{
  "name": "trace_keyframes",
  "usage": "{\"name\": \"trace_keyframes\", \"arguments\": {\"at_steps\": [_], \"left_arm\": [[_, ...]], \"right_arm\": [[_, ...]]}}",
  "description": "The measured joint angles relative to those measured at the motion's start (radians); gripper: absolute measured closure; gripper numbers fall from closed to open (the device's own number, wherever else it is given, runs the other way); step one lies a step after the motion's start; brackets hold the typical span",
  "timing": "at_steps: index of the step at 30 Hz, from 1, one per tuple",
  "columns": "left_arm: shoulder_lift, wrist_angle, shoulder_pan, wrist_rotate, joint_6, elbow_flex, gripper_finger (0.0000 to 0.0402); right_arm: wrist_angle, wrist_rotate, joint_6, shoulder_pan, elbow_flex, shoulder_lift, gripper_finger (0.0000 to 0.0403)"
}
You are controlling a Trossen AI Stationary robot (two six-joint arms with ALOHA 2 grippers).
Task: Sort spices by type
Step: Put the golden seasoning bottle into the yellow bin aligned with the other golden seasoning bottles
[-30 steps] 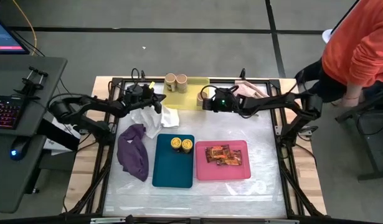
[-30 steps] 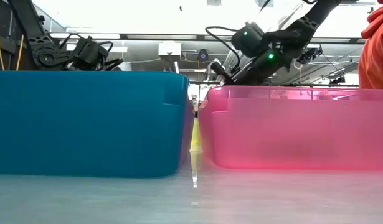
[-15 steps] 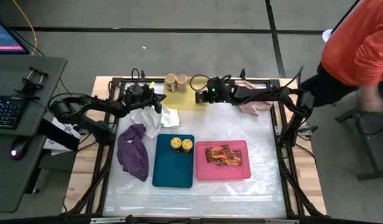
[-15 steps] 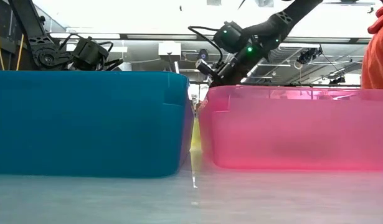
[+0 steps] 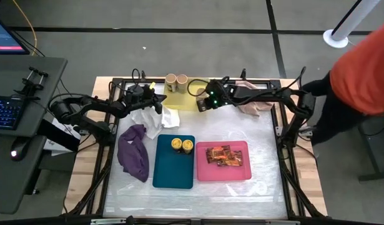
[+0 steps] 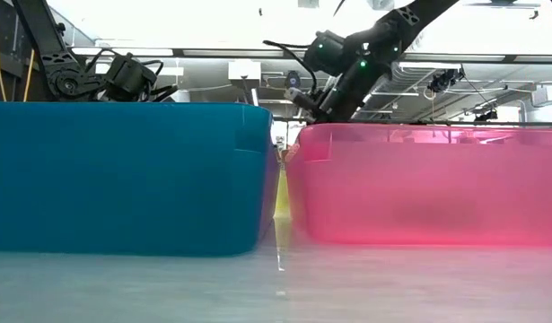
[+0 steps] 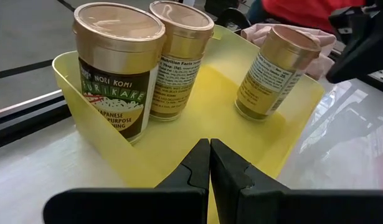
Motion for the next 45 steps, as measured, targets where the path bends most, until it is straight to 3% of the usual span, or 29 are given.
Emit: {"name": "trace_keyframes", "arguments": {"at_steps": [5,34,39,45], "left_arm": [[0.000,-0.002,-0.001,0.000,-0.001,0.000,0.0402],[0.008,-0.014,-0.047,0.000,-0.001,0.000,0.0402],[0.008,-0.014,-0.047,-0.001,0.021,0.000,0.0401],[0.008,-0.014,-0.047,-0.002,0.025,0.000,0.0402]], "right_arm": [[0.058,0.070,0.004,-0.012,-0.002,0.003,0.0403],[0.277,0.135,-0.029,-0.066,-0.001,0.124,0.0403],[0.244,0.070,-0.060,-0.063,0.023,0.121,0.0403],[0.079,0.079,-0.072,-0.037,0.050,0.112,0.0403]]}}
